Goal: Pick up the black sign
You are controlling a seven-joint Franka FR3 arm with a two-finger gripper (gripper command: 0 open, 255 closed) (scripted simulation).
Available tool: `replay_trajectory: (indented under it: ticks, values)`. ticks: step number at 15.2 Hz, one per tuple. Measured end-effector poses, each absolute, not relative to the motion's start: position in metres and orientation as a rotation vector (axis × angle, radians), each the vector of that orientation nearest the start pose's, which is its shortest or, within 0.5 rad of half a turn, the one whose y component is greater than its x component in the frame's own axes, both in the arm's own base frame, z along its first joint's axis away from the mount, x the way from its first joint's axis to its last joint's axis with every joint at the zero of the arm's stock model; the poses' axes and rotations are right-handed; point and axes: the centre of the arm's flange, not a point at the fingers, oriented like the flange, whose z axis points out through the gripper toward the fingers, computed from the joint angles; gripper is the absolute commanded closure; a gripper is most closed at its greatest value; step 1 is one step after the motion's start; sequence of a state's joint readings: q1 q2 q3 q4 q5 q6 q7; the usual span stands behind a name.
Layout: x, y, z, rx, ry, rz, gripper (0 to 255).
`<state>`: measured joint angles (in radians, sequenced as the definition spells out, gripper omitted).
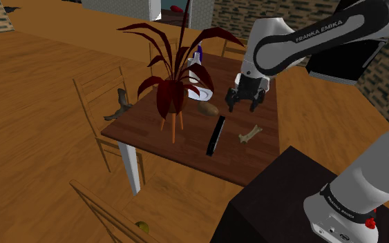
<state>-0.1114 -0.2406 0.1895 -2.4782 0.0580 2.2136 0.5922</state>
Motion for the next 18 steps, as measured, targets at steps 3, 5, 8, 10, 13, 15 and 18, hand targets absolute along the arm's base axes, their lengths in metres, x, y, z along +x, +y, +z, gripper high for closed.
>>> replay_trajectory:
  ticks: [3,5,8,10,13,15,18]
  values:
    - [0.462,0.035,0.344,-2.994,0.982,0.031,0]
    - [0.475,0.033,0.321,-2.968,1.060,0.025,0]
    - [0.496,0.026,0.286,-2.925,1.176,0.015,0]
    - [0.507,0.020,0.263,-2.894,1.252,0.009,0]
    - [0.530,0.012,0.231,-2.843,1.366,-0.002,0]
    - [0.542,0.003,0.212,-2.807,1.440,-0.009,0]
    - [0.555,-0.002,0.183,-2.763,1.525,-0.016,0]
